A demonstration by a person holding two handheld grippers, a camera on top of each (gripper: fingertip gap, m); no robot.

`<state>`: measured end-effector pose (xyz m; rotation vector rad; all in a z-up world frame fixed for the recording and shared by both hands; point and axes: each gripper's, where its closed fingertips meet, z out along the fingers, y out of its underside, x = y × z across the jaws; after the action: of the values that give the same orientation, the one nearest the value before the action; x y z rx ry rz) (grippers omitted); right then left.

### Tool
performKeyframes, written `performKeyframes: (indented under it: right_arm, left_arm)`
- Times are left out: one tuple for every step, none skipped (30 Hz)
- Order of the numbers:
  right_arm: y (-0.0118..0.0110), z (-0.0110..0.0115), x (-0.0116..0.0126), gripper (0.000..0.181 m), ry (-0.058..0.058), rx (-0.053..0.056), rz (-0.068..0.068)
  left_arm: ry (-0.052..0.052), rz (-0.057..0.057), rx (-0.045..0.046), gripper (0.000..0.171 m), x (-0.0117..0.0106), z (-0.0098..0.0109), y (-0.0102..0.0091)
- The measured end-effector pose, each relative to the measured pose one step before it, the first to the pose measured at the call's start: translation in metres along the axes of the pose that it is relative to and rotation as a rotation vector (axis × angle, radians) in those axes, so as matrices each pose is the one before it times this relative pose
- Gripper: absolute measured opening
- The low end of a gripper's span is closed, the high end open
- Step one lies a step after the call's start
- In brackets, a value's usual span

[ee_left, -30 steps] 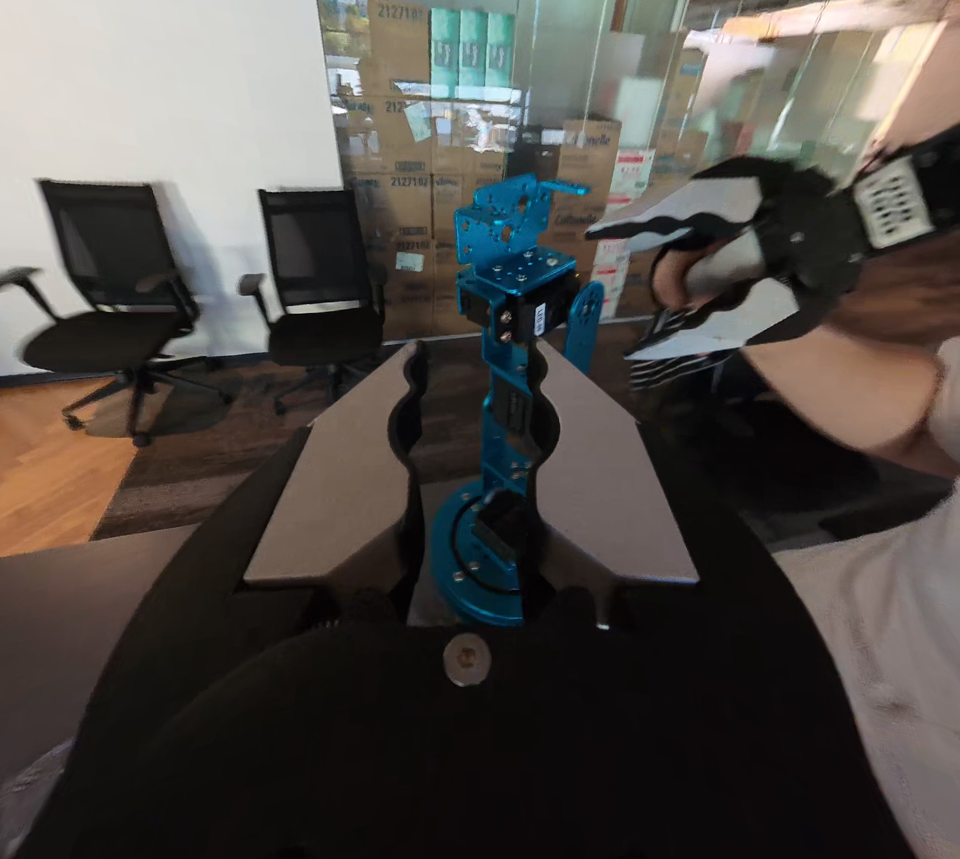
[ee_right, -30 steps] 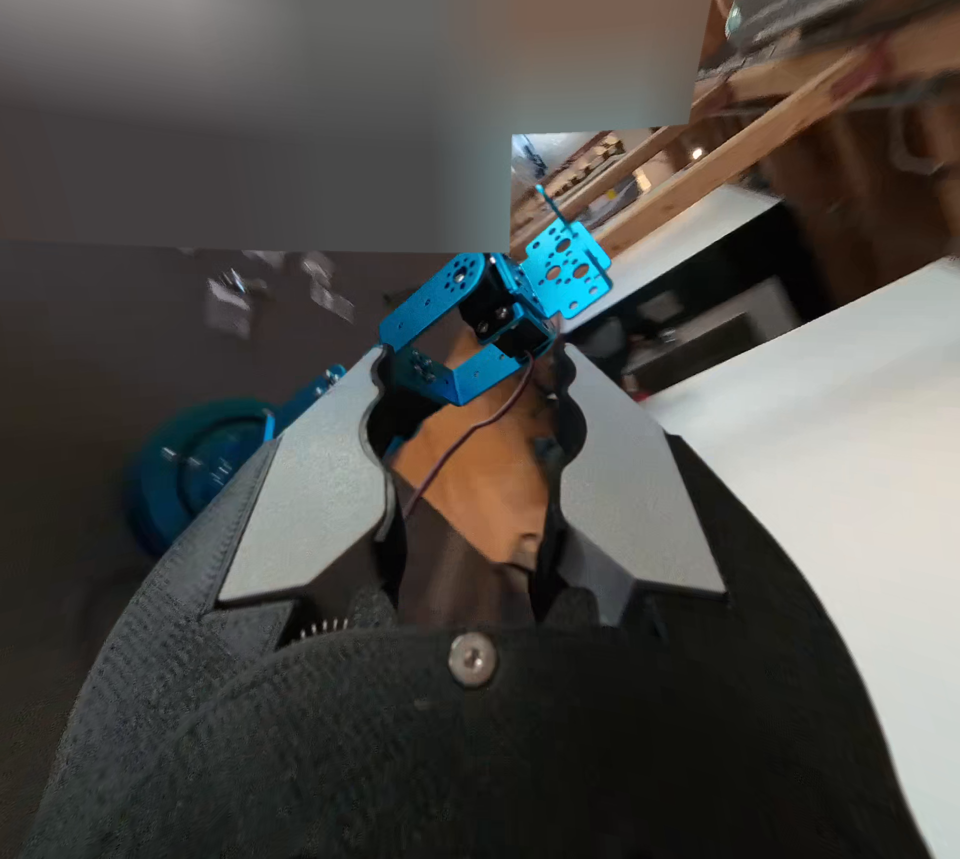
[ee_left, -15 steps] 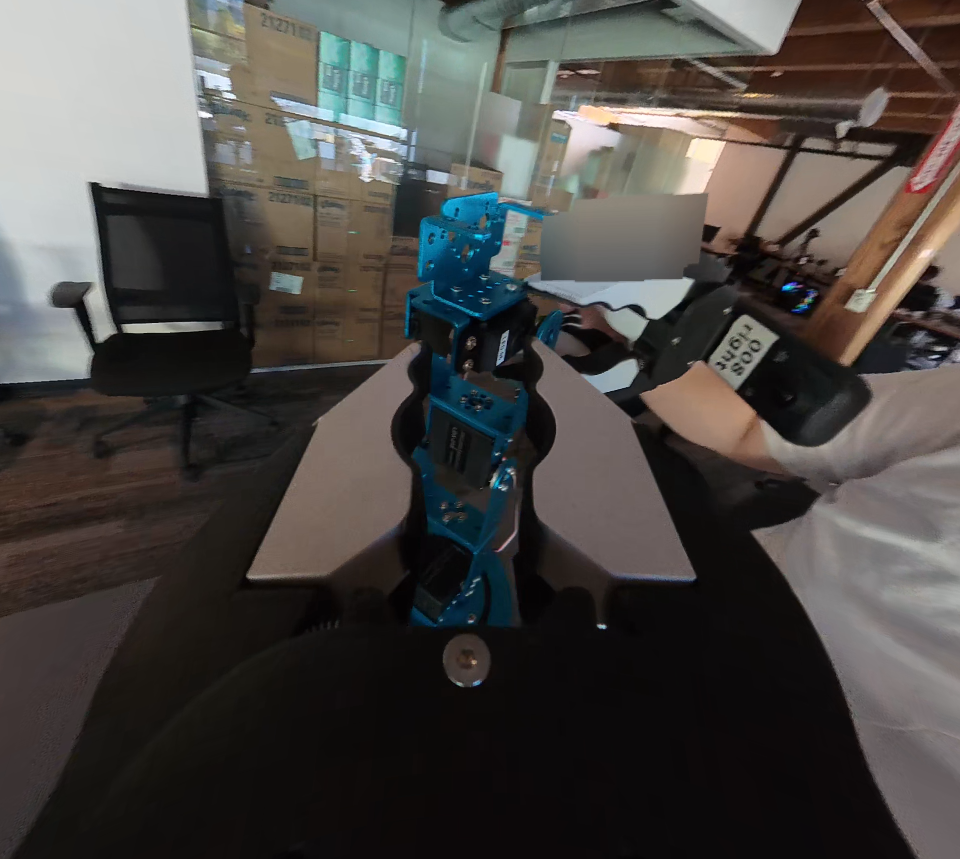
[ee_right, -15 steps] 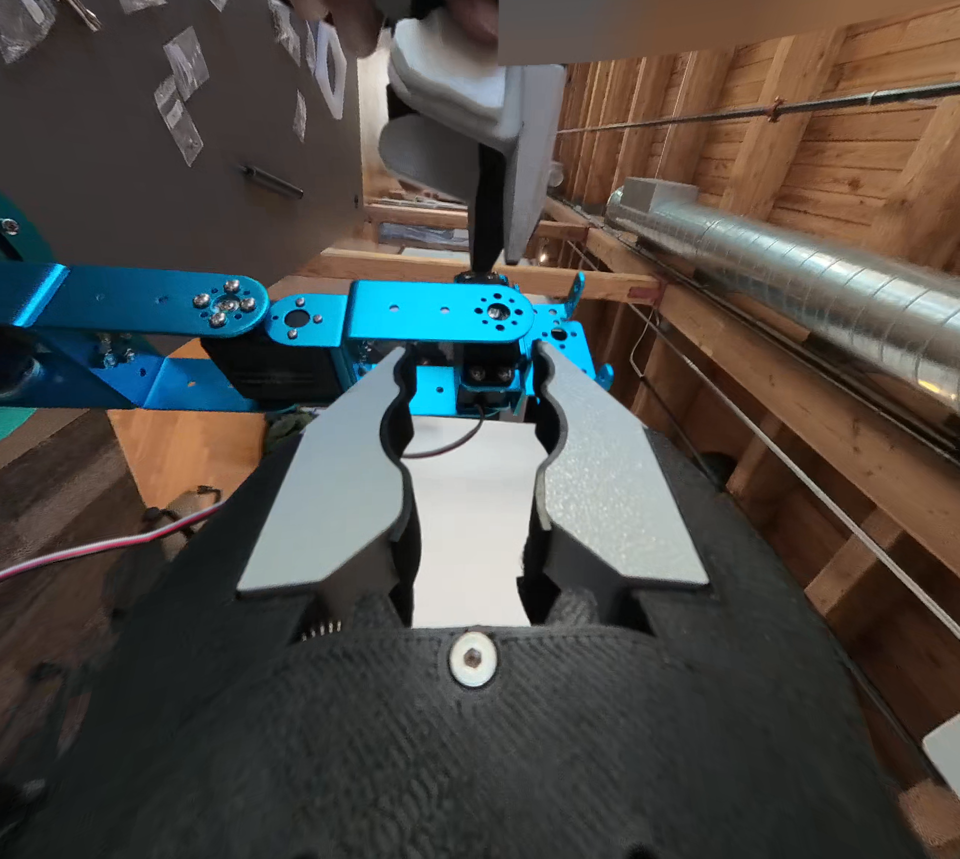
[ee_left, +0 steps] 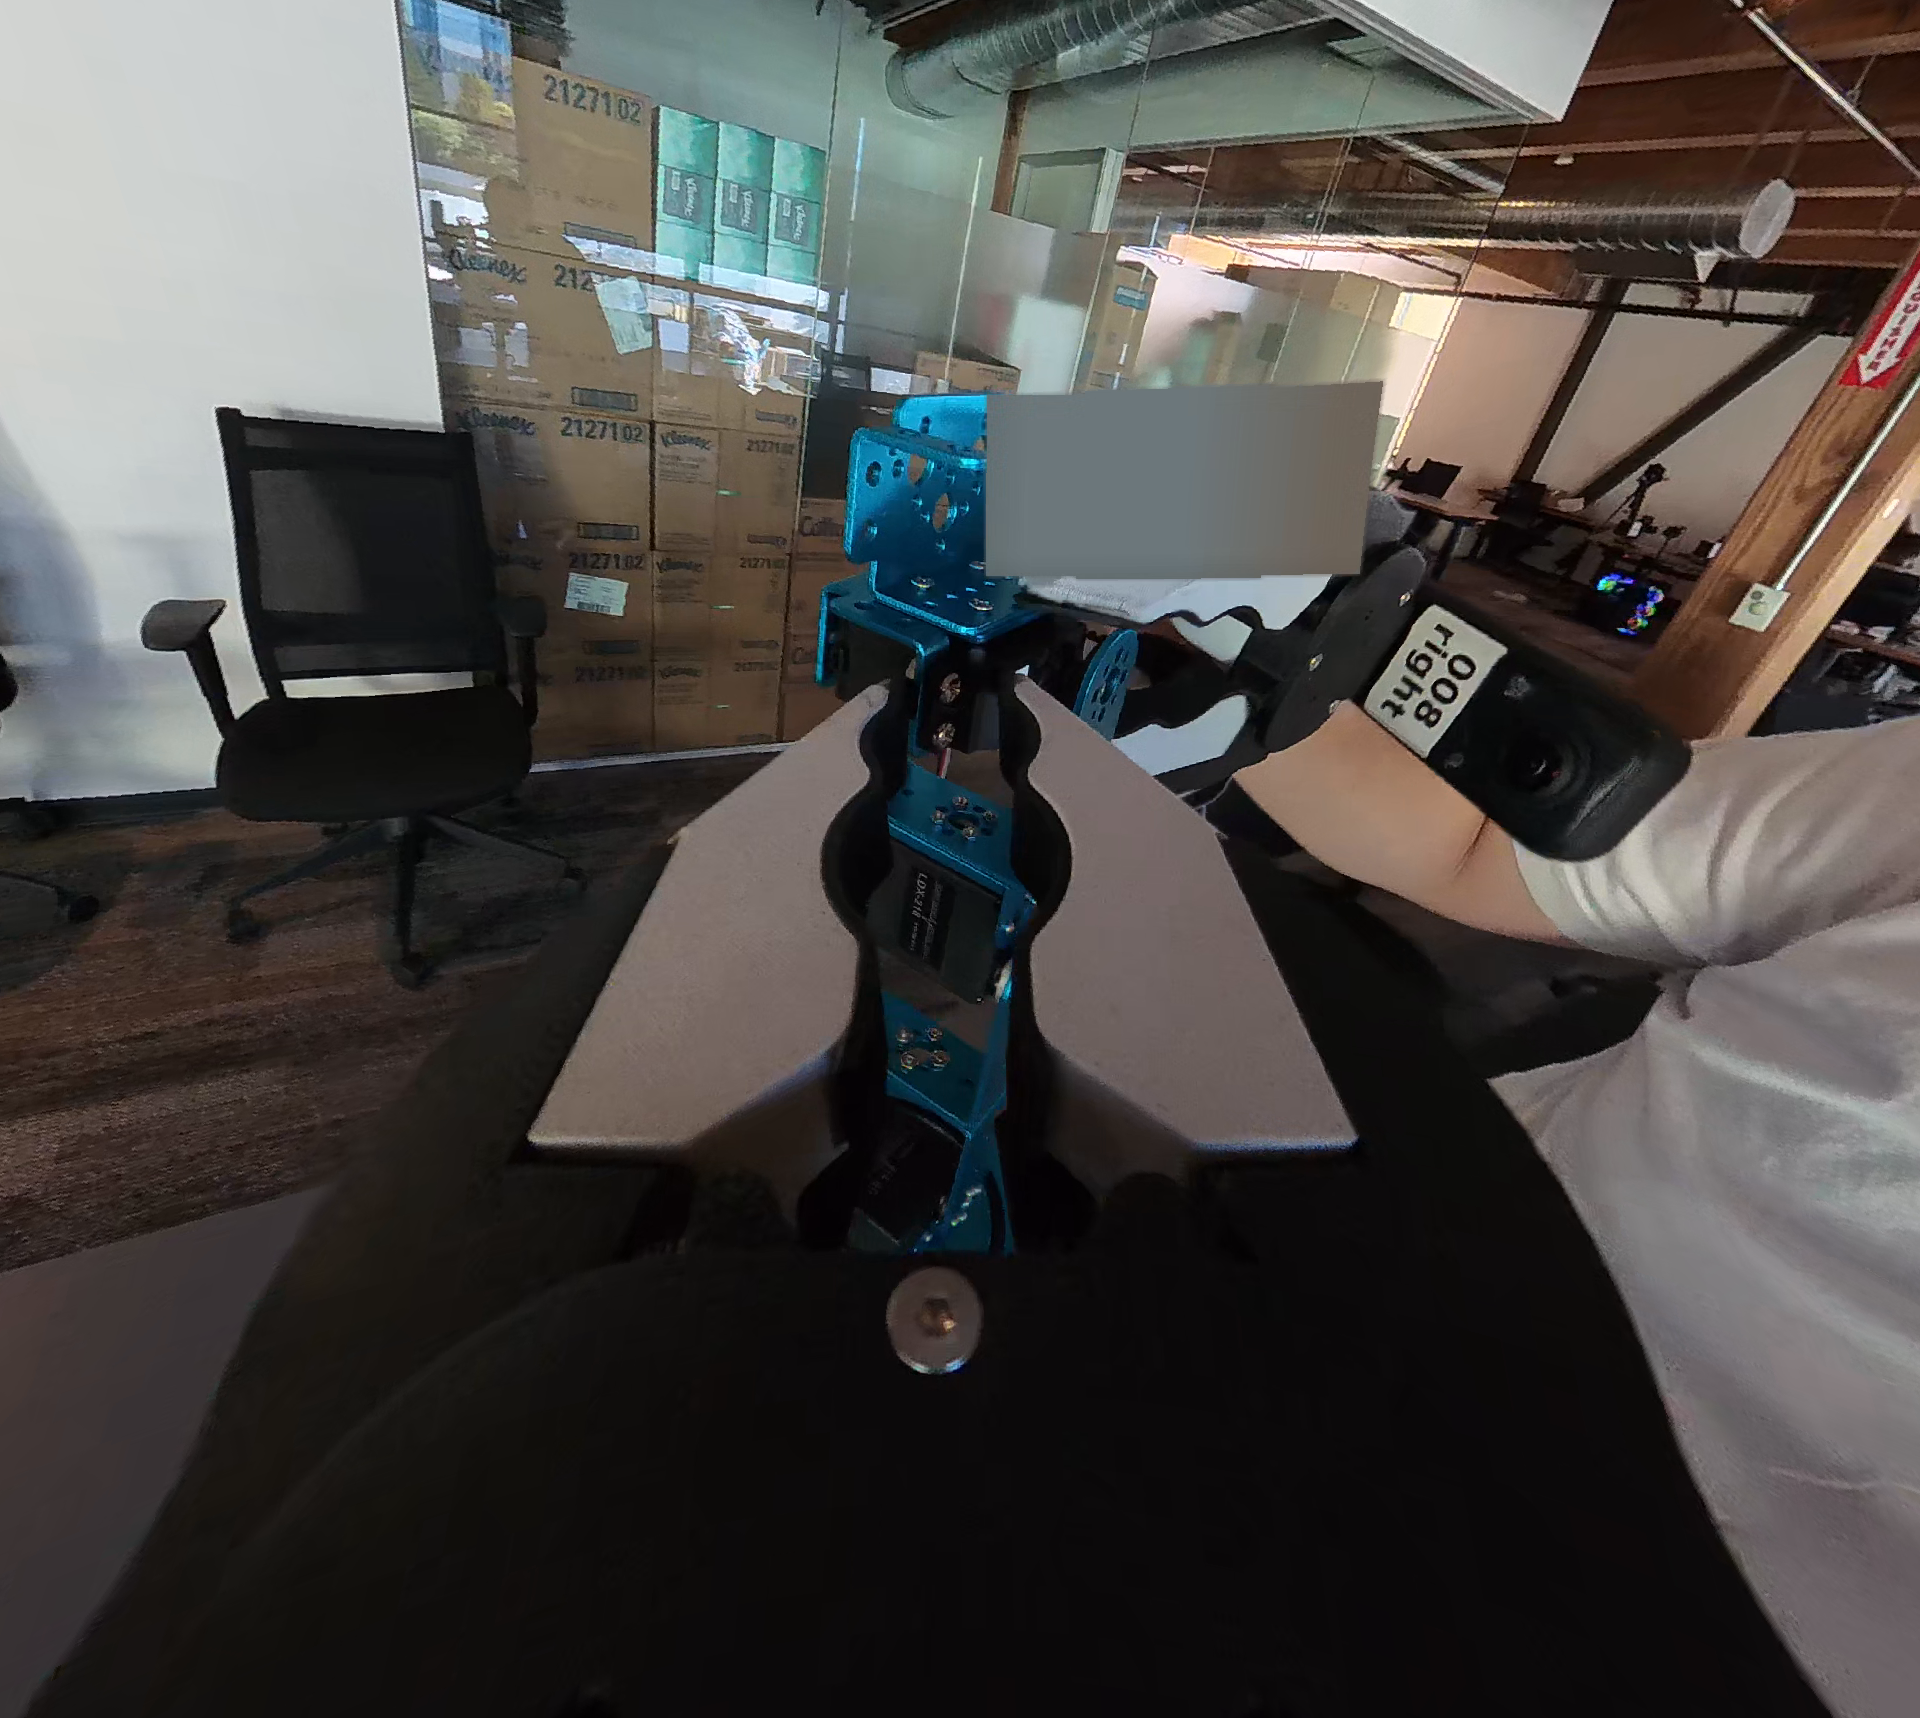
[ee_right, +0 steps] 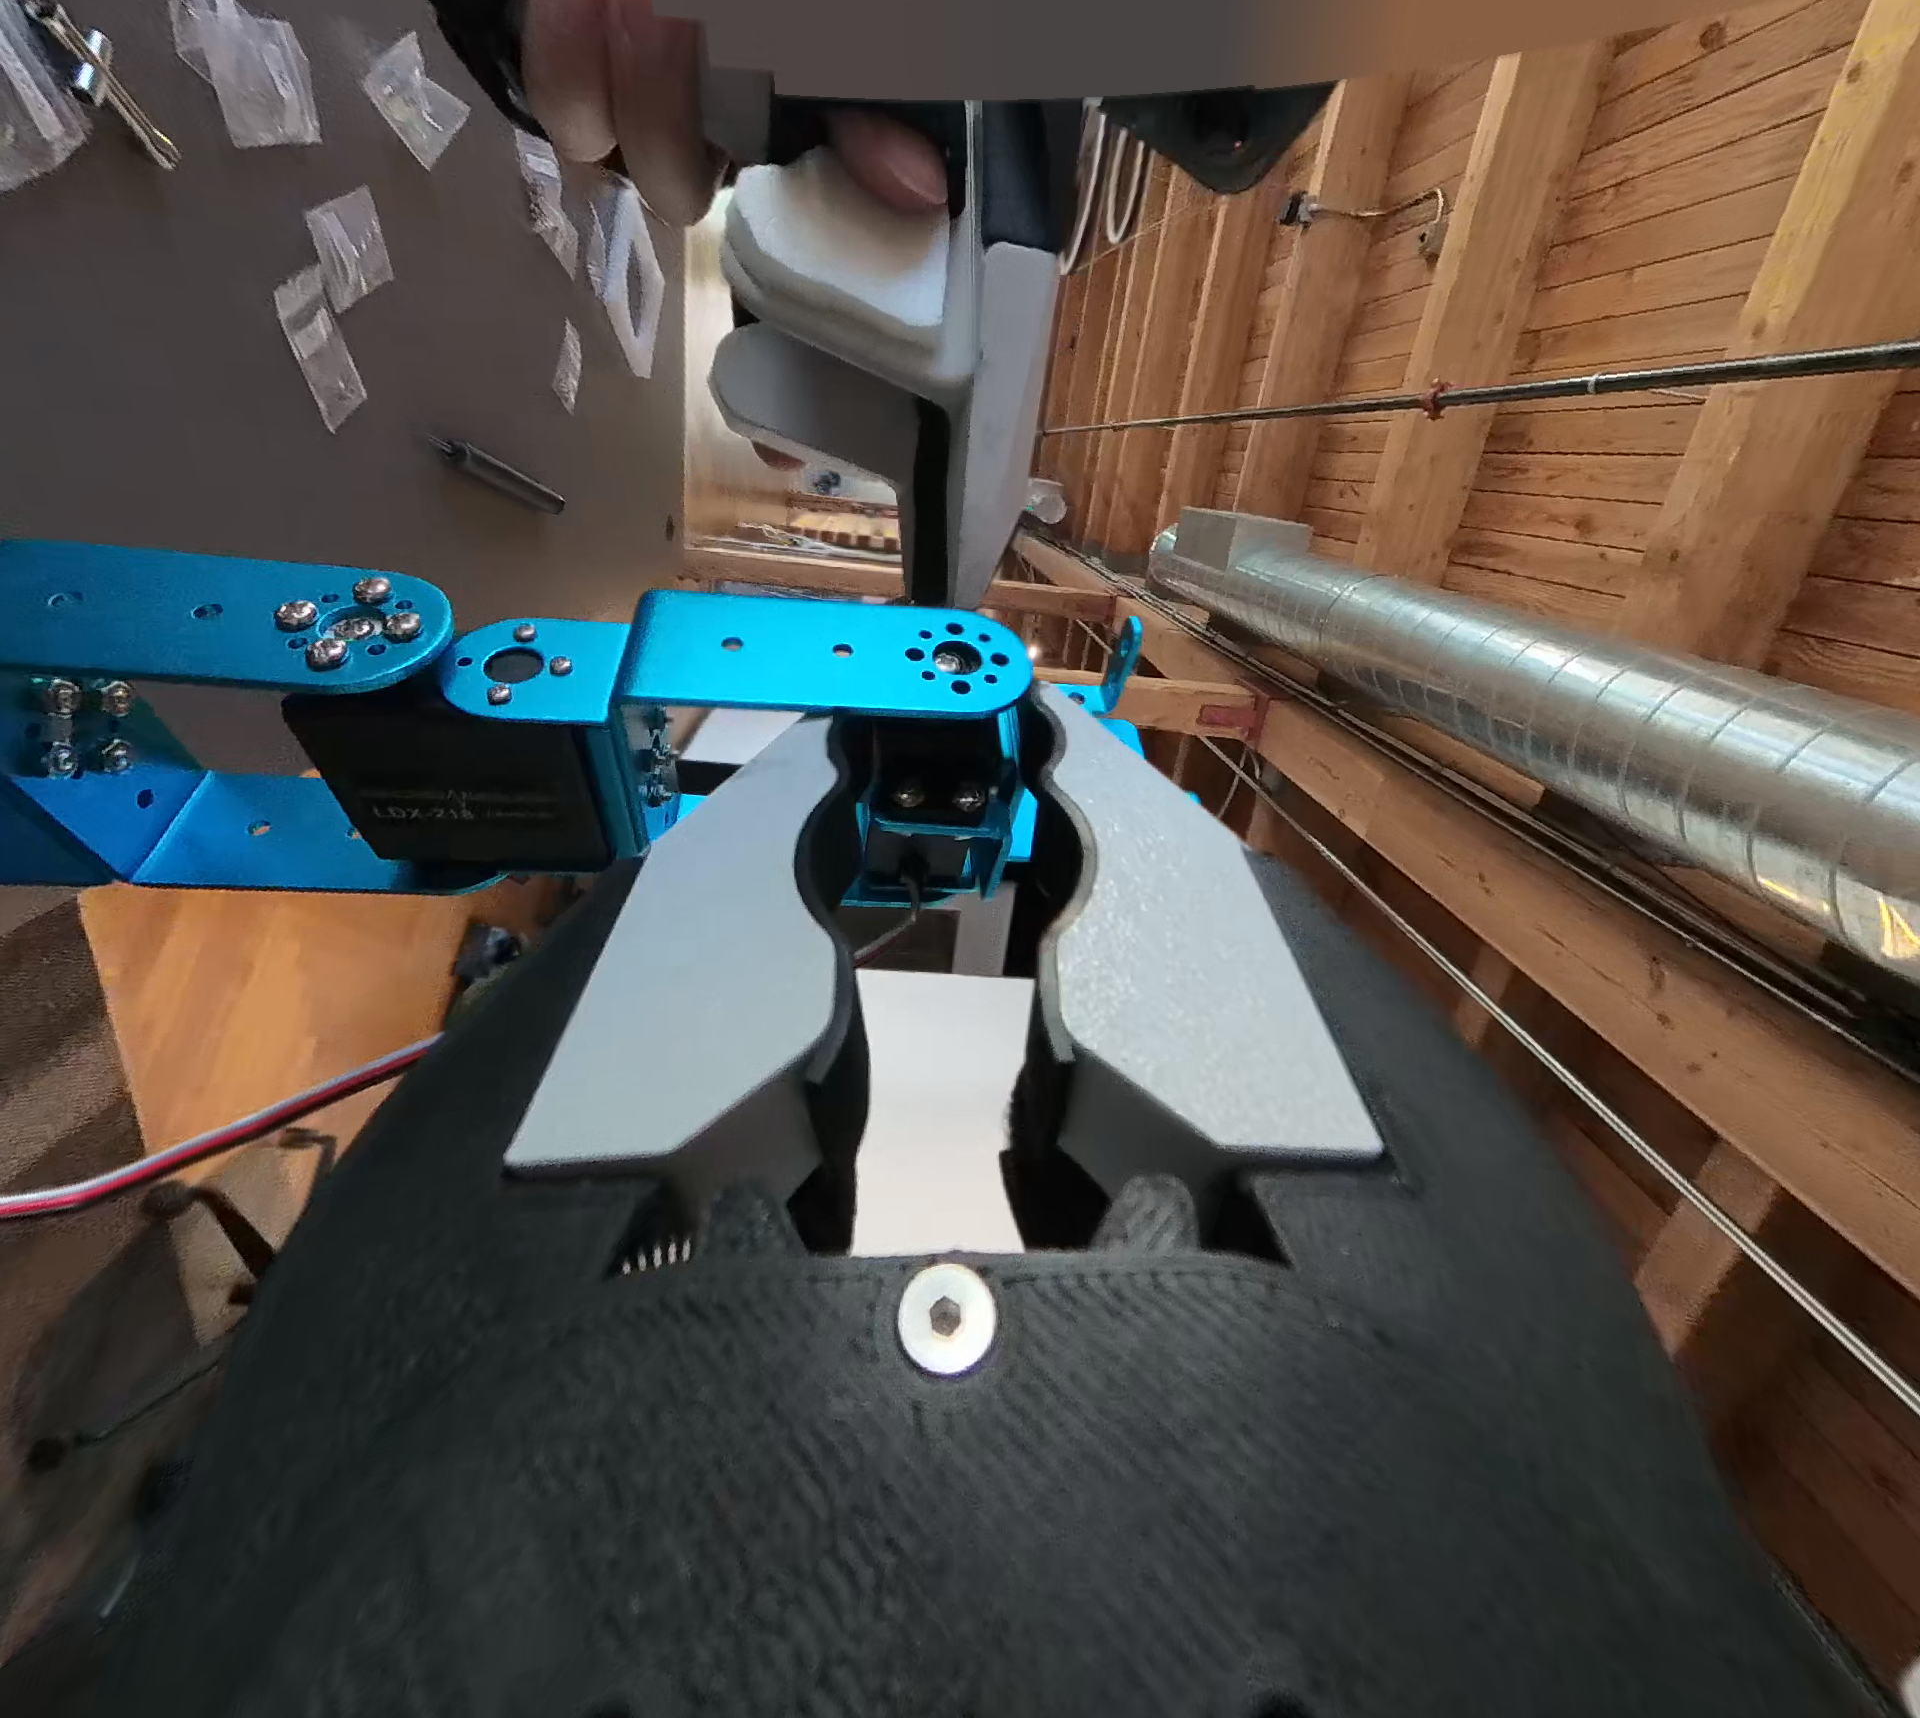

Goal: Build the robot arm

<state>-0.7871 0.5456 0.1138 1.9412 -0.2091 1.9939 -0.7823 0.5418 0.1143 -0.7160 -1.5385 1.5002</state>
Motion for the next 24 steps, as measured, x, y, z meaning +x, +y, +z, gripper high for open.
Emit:
performKeyframes:
  right_arm:
    - [0.00015,-0.00012,-0.00001,0.027,-0.0082,0.0012,0.0178]
    - [0.00037,-0.00005,0.00003,0.027,-0.0041,-0.0007,0.0225]
    - [0.00029,-0.00011,0.00015,0.027,0.0026,0.0043,0.0164]
    - [0.00008,-0.00021,0.00016,0.027,0.006,0.005,0.0163]
    - [0.00014,-0.00014,0.00029,0.027,0.0047,0.0053,0.0178]
    - [0.00033,-0.0001,0.00015,0.027,-0.0013,0.0038,0.0207]
    - [0.00061,0.0,0.00012,0.027,-0.0056,0.0018,0.0213]
    - [0.00054,-0.00018,-0.00006,0.027,-0.0072,0.0015,0.0165]
    - [0.00073,-0.00023,-0.00001,0.027,-0.0074,-0.0011,0.0127]
    - [0.00042,-0.00019,0.00002,0.027,-0.005,0.0003,0.01]
    - [0.00055,-0.00011,0.00007,0.027,-0.0041,-0.0001,0.0053]
    - [0.00024,-0.00028,0.00008,0.027,-0.0059,0.001,0.0102]
    - [0.00056,-0.00016,-0.00006,0.027,-0.0065,-0.0008,0.0167]
    - [-0.00001,-0.00011,0.00004,0.027,-0.0038,0.0015,0.0079]
    - [-0.00006,-0.00014,-0.00003,0.027,-0.0025,0.0006,0.0025]
    - [-0.00011,-0.00005,-0.00006,0.027,-0.0027,-0.0003,0.0039]
    - [-0.00018,0.00005,-0.00008,0.027,-0.0037,-0.0001,0.0064]
    - [-0.00029,0.00005,-0.00017,0.027,-0.0017,0.0012,0.0032]
    - [-0.00035,-0.00001,-0.00001,0.026,-0.0011,0.0017,0.0051]
    - [-0.00032,0.00006,0.00003,0.026,0.0003,0.0022,0.0074]
    - [-0.00045,-0.00016,0.00044,0.026,0.0012,0.0032,0.0134]
    - [-0.00042,-0.00013,0.00038,0.026,-0.0004,0.0041,0.0155]
    - [-0.00054,-0.00009,0.00018,0.026,-0.0021,0.0048,0.0151]
    - [-0.0004,-0.00022,0.00007,0.027,0.0006,0.0018,0.0042]
  left_arm:
    - [-0.0085,0.0126,-0.00269,0.016,0.0002,0.00024,0.0]
    - [-0.0073,0.0103,-0.00363,0.016,0.00026,0.0003,0.00007]
    - [-0.0052,0.0066,-0.00231,0.017,0.00011,0.00019,0.00004]
    - [-0.002,0.0023,0.00073,0.017,0.00016,0.00028,-0.0001]
    - [-0.0004,-0.0019,0.00286,0.017,-0.00008,0.00015,-0.00023]
    - [0.0003,-0.0039,0.00302,0.017,-0.00012,0.00031,-0.00018]
    - [-0.0007,-0.0008,0.00258,0.017,-0.00018,0.00042,0.00004]
    - [-0.0012,0.0025,0.00191,0.017,-0.00016,0.00053,0.0002]
    - [-0.0003,0.0024,0.00078,0.017,0.00013,0.00049,0.00028]
    - [-0.0013,0.002,0.00153,0.017,0.00002,0.00054,0.00018]
    - [-0.0014,0.0017,0.00161,0.018,-0.00003,0.00046,0.00015]
    - [-0.0002,0.0024,0.00036,0.018,-0.00002,0.00057,0.00023]
    - [-0.0001,0.0029,-0.00073,0.018,0.00002,0.00037,0.00027]
    - [0.0007,0.0021,0.00034,0.019,0.0,0.00032,0.00009]
    - [0.0015,0.0008,0.00009,0.019,0.00018,0.00008,0.0001]
    - [0.0011,0.0009,-0.00076,0.019,0.00014,0.00003,0.00012]
    - [0.0009,0.0019,-0.00189,0.019,0.00016,-0.00008,0.00009]
    - [0.0005,0.0037,-0.00183,0.019,0.00027,-0.00015,0.00012]
    - [0.0,0.0052,-0.00166,0.019,0.00028,-0.00023,0.00001]
    - [-0.0004,0.0056,-0.00026,0.019,0.00024,-0.00006,-0.00008]
    - [-0.0002,0.0055,0.00188,0.02,0.00031,-0.00004,-0.00039]
    - [-0.0001,0.0048,0.0022,0.02,0.00045,-0.00008,-0.00033]
    - [0.0011,0.0043,0.00163,0.02,0.00049,-0.00001,-0.00037]
    - [0.0007,0.0051,-0.00055,0.02,0.00033,-0.00003,0.00004]
